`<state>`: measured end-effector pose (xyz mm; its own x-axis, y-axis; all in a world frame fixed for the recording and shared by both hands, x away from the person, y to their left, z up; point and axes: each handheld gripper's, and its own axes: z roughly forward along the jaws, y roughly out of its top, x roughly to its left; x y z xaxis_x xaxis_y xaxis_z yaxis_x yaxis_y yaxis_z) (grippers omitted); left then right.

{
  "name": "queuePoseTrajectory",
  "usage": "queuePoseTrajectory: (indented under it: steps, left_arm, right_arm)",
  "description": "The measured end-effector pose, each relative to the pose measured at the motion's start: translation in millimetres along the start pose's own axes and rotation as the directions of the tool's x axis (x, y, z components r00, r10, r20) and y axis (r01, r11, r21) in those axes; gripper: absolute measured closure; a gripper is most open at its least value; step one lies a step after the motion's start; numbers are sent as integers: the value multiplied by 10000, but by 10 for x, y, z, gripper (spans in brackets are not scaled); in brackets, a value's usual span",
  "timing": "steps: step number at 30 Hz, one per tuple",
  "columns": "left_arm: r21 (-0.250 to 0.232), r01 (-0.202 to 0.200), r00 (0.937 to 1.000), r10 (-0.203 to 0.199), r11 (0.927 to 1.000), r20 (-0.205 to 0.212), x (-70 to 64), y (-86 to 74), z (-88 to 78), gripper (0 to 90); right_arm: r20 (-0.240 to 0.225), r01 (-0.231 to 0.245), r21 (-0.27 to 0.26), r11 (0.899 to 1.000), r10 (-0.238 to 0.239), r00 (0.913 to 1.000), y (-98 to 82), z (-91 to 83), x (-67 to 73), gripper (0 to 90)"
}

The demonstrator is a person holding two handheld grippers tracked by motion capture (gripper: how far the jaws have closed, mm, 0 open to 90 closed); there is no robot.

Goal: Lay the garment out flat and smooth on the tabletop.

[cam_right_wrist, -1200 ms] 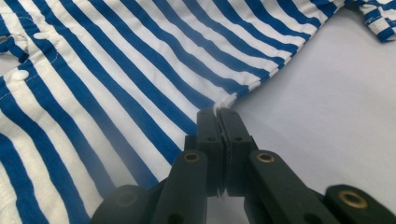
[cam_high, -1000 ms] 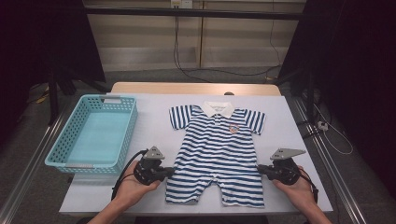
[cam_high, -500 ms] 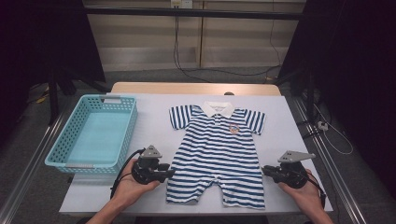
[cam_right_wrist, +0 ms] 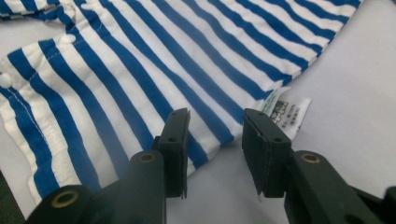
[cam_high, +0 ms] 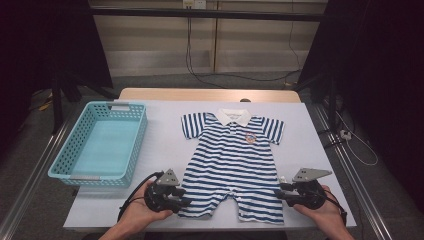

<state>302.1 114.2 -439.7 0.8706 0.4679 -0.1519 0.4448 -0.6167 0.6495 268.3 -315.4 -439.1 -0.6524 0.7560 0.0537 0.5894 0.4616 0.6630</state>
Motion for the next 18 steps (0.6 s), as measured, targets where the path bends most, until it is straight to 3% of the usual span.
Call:
queuePoseTrajectory:
  steps: [5, 7, 9, 12, 14, 16, 17, 18]
  left_arm:
    - [116, -486, 9988, 486, 9988, 6, -31, -31, -15, 477]
    - [107, -459, 9989, 460, 9989, -107, -46, -39, -4, 469]
    - [27, -430, 9987, 431, 9991, -265, -62, -51, -1, 479]
    - [164, -679, 9953, 688, 9976, -681, -58, -50, -13, 597]
    - [68, -427, 9958, 431, 9991, -802, -43, -52, -20, 716]
    - [82, -175, 9974, 180, 9998, -693, -16, -48, -27, 847]
    - [94, -31, 9990, 36, 10000, -445, -24, -47, -17, 876]
    - [128, -270, 9972, 278, 9996, -696, -18, -36, -24, 884]
  right_arm:
    - [62, 173, 365, 9992, -176, 9998, -13, 32, 16, 626]
    - [87, 227, 409, 9989, -231, 9997, 0, 39, 30, 726]
    - [-243, 15, 502, 9987, -3, 9997, 7, 32, 27, 849]
    - [-263, -16, 549, 9985, 31, 9996, 8, 19, 11, 900]
    - [-228, -33, 560, 9984, 46, 9997, 3, 7, -3, 900]
    - [-184, -85, 558, 9984, 95, 9998, -5, -7, -23, 900]
    - [-182, -69, 518, 9986, 78, 9998, -11, -10, -33, 900]
    - [-168, -157, 556, 9983, 166, 9997, -19, -21, -33, 900]
